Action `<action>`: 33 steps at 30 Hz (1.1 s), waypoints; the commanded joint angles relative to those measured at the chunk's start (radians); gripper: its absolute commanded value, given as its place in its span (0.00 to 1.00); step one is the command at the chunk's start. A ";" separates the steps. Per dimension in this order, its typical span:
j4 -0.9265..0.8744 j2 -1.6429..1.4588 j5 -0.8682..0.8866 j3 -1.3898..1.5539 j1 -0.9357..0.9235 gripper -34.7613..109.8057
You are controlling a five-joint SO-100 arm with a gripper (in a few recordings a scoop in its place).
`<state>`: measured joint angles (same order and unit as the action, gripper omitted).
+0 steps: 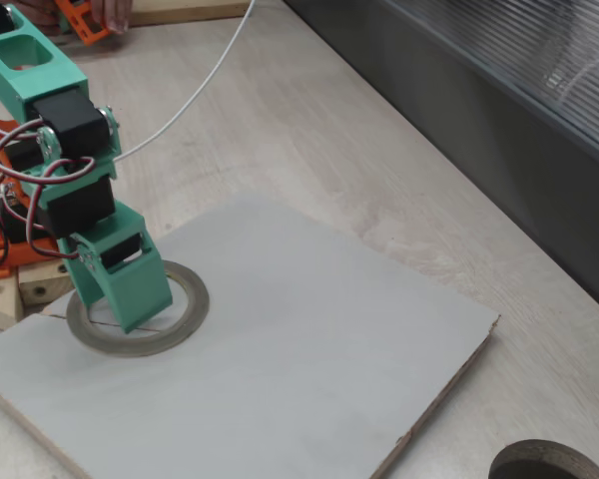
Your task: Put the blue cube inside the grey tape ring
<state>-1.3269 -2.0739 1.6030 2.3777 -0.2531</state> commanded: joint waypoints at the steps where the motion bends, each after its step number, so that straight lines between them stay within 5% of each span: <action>1: -0.025 -0.021 0.012 -0.009 0.000 0.62; 12: -0.041 -0.035 0.012 -0.015 0.002 0.62; 22: -0.442 -0.014 0.012 -0.377 -0.006 0.62; 33: -0.469 0.080 0.003 -0.479 -0.011 0.62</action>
<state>-1.7840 -1.9911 1.6045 1.9205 -0.2577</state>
